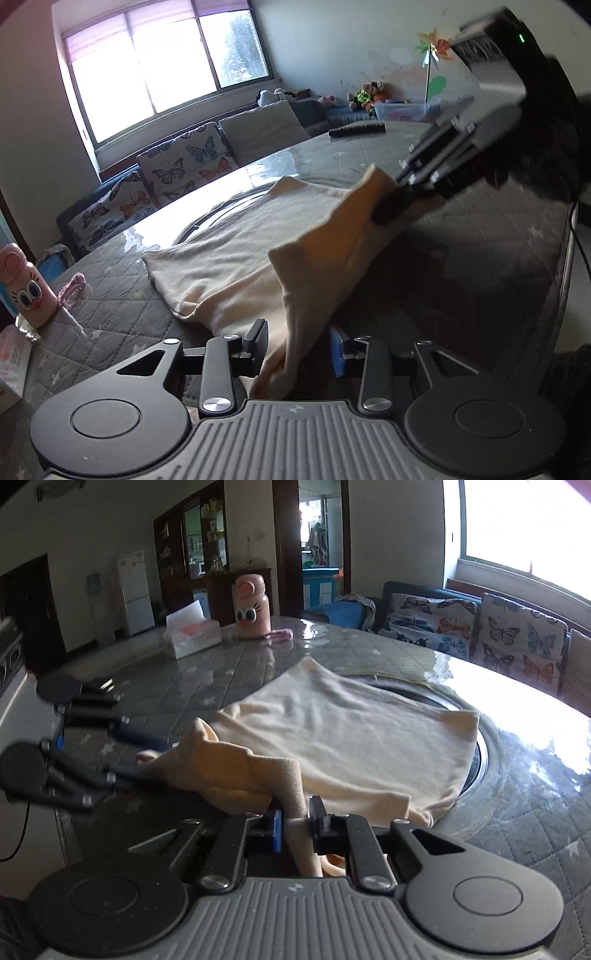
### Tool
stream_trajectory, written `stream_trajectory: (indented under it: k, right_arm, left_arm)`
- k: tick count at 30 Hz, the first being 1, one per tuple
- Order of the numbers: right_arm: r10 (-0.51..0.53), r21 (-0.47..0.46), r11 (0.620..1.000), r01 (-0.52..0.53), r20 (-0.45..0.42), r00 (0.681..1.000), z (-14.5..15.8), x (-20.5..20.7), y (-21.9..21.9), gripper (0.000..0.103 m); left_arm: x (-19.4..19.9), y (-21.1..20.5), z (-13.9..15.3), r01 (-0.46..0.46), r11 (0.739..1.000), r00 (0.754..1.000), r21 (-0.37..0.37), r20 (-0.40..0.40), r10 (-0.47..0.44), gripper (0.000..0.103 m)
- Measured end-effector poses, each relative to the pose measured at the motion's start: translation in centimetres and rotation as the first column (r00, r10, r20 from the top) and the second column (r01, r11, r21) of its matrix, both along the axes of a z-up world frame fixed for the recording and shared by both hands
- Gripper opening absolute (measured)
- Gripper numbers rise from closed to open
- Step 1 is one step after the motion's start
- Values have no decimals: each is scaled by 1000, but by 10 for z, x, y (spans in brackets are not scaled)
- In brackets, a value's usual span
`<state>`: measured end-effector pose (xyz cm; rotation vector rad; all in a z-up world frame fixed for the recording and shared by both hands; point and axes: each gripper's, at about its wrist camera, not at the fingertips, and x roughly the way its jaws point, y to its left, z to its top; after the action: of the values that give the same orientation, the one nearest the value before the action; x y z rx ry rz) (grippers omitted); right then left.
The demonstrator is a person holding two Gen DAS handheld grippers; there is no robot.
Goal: Fold clothes
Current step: 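Grasp the sweatshirt side edge with the left gripper and lift it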
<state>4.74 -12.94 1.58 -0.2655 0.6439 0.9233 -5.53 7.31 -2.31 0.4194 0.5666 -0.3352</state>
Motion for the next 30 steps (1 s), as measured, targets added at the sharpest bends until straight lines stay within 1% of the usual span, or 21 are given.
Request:
stream_trajectory:
  k: [2,3,4,5,7,11,14,18,23,24,26,30]
  right_arm:
    - [-1,4,1000,1,3,1000,1,0,1,13]
    - [-2,6,1000,2,5,1000,2,0,1,12]
    - [-6,7,1000,6,7,1000,2,-1,1,11]
    - [-9,8,1000,9,10,1000,1,-3,1,11]
    - [-15,15,1000,15,15,1000,0,-7,0,10]
    - [-17,33,999,16,21,1000,5,-17,-6,9]
    - [-10,53,999,8,40,999,18,-31,-16,9]
    - [14,72,997,-17,50,999,34,-53,-29,9]
    - [53,99,993,-57,48,997,61,-93,-47,9]
    - [62,97,993,-66,51,997,66,-101,-49,9]
    - [68,84,994,-72,44,997,70,-105,-47,9]
    - [57,69,996,-60,45,997,69,-90,-38,9]
  left_arm:
    - [0,-1,-5,-1,999,1000,34,10,1,37]
    - [0,0,-6,-1,999,1000,42,11,1,34]
    - [0,1,-7,-1,999,1000,51,12,1,22]
    - [0,2,-9,-1,998,1000,59,13,0,14]
    - [-2,5,-5,2,999,1000,38,17,-3,7]
    - [-14,10,12,7,1000,999,-14,39,-6,6]
    - [-29,13,29,19,998,998,-54,54,-17,6]
    - [-58,12,51,60,995,997,-75,58,-56,6]
    - [-92,9,71,101,989,994,-105,52,-96,6]
    - [-94,9,73,101,989,994,-104,53,-96,6]
    - [-91,9,73,95,990,994,-102,54,-90,6]
    - [-65,15,70,60,991,997,-123,48,-55,6]
